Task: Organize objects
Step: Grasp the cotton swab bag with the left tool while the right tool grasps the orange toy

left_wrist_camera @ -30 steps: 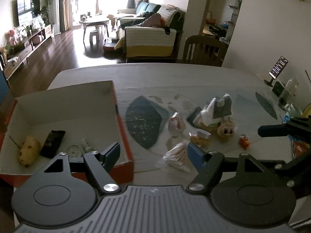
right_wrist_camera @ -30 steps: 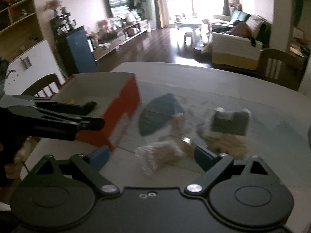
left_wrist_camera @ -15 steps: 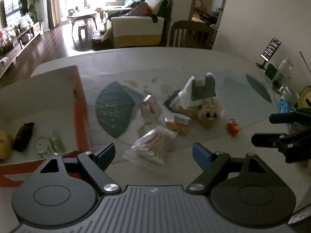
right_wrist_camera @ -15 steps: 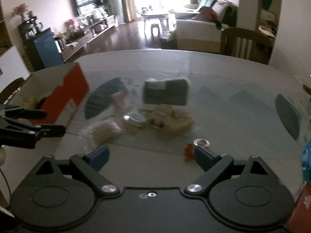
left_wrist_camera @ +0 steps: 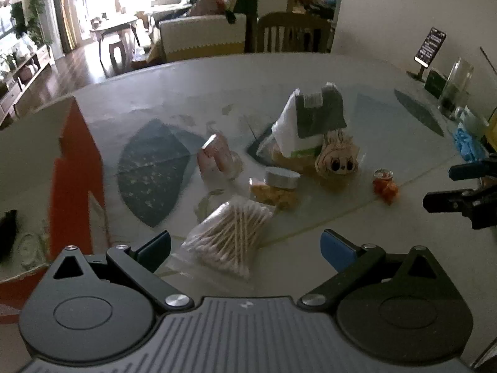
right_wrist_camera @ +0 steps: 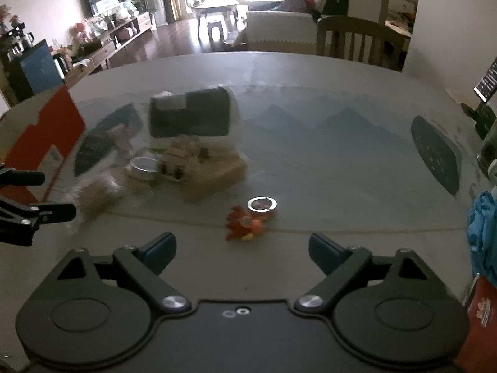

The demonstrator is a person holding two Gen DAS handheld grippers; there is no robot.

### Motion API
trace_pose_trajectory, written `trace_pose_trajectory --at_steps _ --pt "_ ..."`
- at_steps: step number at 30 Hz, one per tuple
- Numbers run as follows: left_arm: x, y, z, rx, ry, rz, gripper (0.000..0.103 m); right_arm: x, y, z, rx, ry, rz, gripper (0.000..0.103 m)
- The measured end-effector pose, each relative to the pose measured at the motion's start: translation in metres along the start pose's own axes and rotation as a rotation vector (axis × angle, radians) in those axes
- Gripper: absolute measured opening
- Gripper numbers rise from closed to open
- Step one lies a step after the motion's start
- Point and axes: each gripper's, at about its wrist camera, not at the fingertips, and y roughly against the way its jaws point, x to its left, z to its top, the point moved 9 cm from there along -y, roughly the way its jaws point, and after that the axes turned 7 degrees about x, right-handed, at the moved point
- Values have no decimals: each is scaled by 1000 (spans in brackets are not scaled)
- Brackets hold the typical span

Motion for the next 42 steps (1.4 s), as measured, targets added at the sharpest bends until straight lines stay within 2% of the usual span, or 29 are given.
trace_pose_trajectory --at_steps 5,12,21,26,29,39,42 --pt "5 -24 3 38 16 -10 103 -11 -24 0 36 -11 -9 91" --pt "3 -45 5 53 -35 10 103 -9 -49 -2 82 11 -7 91" --pt "4 -65 6 93 -44 9 103 -9 -64 2 101 14 -9 87" --pt "6 -72 6 109 -56 32 103 -10 -66 6 94 22 -5 85" --pt "8 -73 5 110 -51 50 103 -9 -66 8 89 42 -16 78" --pt "10 -71 5 108 -37 42 99 4 -62 7 80 82 -26 52" --pt "8 -67 6 99 -51 34 82 5 -61 7 79 74 -30 44"
